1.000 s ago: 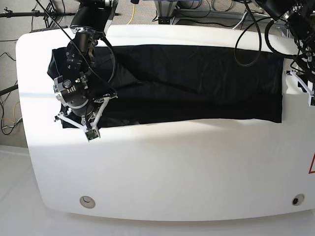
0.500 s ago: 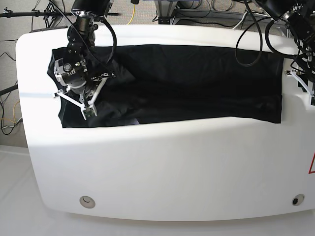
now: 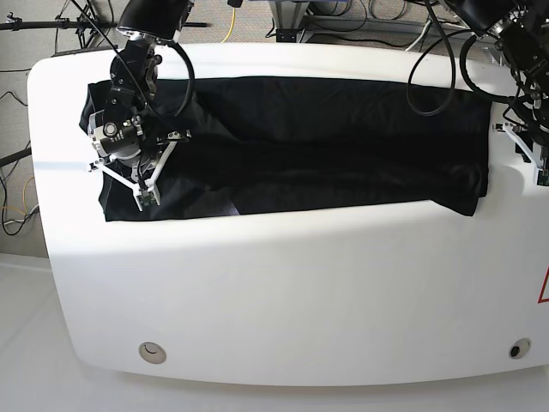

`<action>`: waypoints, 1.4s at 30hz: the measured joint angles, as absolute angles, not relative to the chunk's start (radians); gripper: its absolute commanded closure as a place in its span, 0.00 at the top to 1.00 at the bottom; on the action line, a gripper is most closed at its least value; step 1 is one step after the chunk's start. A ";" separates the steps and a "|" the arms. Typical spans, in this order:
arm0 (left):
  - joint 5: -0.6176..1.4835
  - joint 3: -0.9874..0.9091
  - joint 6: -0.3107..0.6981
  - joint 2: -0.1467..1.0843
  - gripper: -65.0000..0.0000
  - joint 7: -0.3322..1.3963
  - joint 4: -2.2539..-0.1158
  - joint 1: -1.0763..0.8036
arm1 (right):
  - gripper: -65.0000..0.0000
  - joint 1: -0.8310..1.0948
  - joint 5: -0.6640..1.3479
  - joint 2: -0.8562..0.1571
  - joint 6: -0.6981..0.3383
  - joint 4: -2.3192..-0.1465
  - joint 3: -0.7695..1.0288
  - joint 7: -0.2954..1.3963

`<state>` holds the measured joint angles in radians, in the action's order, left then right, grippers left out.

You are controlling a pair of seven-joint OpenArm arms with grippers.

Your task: Fold the T-shirt properly

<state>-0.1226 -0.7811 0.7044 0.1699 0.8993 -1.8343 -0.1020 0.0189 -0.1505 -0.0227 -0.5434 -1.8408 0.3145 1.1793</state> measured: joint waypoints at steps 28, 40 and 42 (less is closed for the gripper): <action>-0.128 -0.858 0.704 0.153 0.25 0.902 -1.834 -0.156 | 1.00 0.036 -0.165 -0.030 -0.542 -1.785 0.313 1.148; -0.127 -0.850 0.704 0.154 0.25 0.898 -1.834 -0.152 | 1.00 -0.033 -0.159 -0.030 -0.543 -1.787 0.313 1.148; -0.127 -0.849 0.704 0.154 0.25 0.898 -1.834 -0.152 | 1.00 -0.035 -0.158 -0.028 -0.544 -1.792 0.313 1.148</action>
<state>-0.1272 -0.8490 0.7040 0.1539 0.8982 -1.8343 -0.1520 -0.0349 -0.1581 -0.0280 -0.5438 -1.7924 0.3130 1.1484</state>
